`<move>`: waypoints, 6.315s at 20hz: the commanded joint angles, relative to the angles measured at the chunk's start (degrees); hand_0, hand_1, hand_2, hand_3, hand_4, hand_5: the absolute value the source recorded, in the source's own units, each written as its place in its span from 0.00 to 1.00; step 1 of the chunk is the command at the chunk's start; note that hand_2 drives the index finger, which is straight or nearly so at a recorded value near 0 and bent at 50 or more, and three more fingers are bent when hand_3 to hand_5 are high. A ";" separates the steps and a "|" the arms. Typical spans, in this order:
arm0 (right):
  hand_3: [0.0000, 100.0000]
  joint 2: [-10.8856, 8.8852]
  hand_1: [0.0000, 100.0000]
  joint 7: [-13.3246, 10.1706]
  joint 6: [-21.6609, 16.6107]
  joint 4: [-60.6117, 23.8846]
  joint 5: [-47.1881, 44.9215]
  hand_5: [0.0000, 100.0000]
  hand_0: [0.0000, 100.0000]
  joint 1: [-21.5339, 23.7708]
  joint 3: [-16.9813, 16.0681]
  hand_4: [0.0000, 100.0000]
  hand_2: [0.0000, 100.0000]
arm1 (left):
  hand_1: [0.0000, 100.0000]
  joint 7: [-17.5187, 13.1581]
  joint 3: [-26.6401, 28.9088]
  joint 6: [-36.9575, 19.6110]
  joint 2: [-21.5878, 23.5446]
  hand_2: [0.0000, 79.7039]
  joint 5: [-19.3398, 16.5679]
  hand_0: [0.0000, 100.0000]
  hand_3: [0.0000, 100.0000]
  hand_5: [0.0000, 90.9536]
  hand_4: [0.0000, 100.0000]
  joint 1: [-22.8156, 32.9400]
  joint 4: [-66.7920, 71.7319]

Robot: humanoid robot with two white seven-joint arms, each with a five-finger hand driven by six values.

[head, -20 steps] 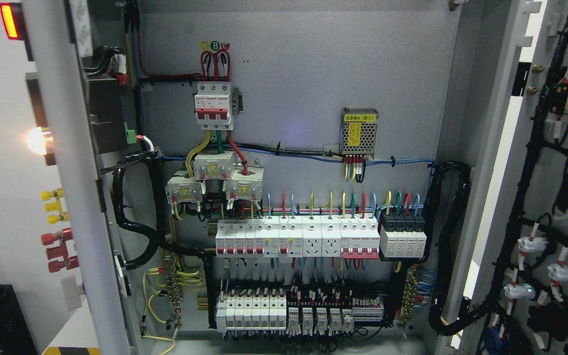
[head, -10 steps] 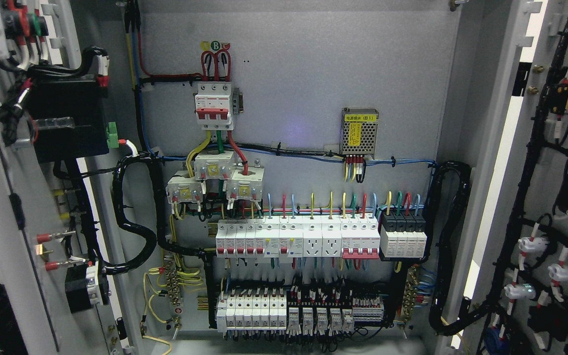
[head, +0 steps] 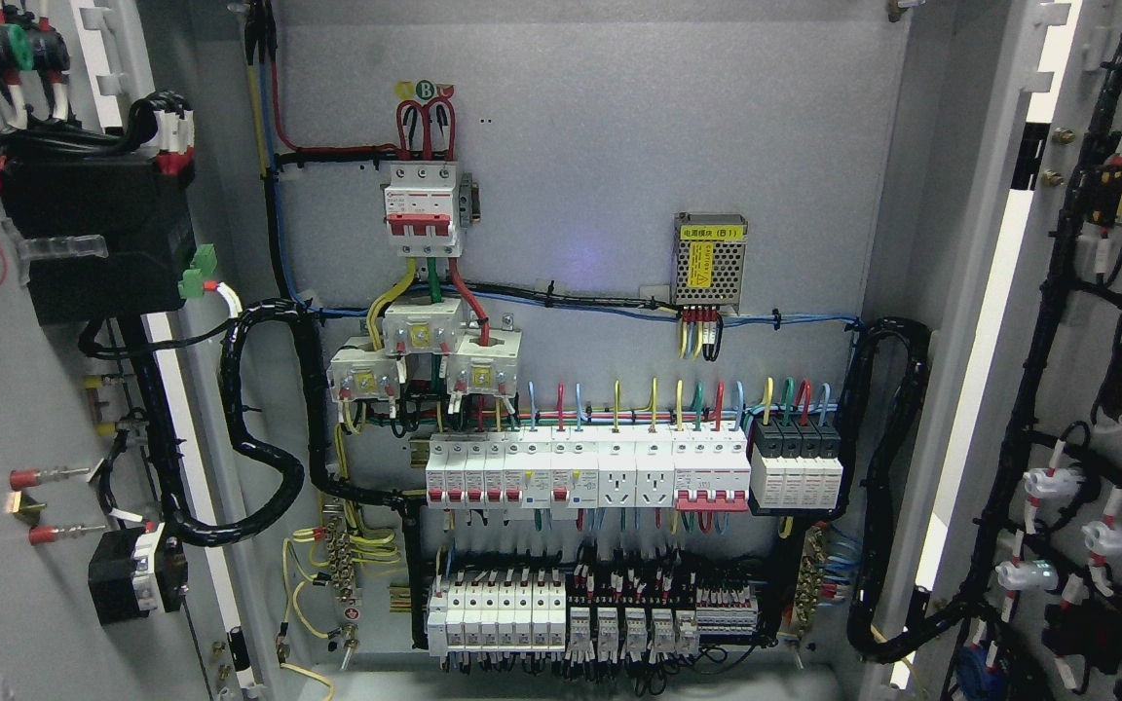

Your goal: Open door with both hands

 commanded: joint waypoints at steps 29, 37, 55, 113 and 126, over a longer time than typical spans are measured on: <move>0.00 -19.59 0.39 -8.17 -14.56 -11.01 -0.40 0.00 0.12 21.23 -22.31 0.00 0.00 | 0.39 0.00 0.01 0.01 0.00 0.00 0.00 0.12 0.00 0.00 0.00 0.00 0.00; 0.00 -27.33 0.39 -7.82 -21.32 -12.61 -0.58 0.00 0.12 33.45 -28.56 0.00 0.00 | 0.39 0.00 0.01 0.01 0.00 0.00 0.00 0.12 0.00 0.00 0.00 0.00 0.00; 0.00 -28.91 0.39 -8.16 -41.90 -15.69 -0.58 0.00 0.12 41.11 -38.85 0.00 0.00 | 0.39 -1.14 2.57 -0.95 0.27 0.00 -0.17 0.12 0.00 0.00 0.00 -0.89 -4.97; 0.00 -31.20 0.39 -8.43 -46.64 -23.60 -1.02 0.00 0.12 45.06 -56.34 0.00 0.00 | 0.39 -3.69 -2.63 -76.63 1.23 0.00 1.93 0.12 0.00 0.00 0.00 9.76 -108.37; 0.00 -31.02 0.39 -8.43 -46.55 -21.93 -5.50 0.00 0.12 47.00 -58.62 0.00 0.00 | 0.39 -3.69 10.46 -77.68 1.58 0.00 8.44 0.12 0.00 0.00 0.00 9.84 -108.98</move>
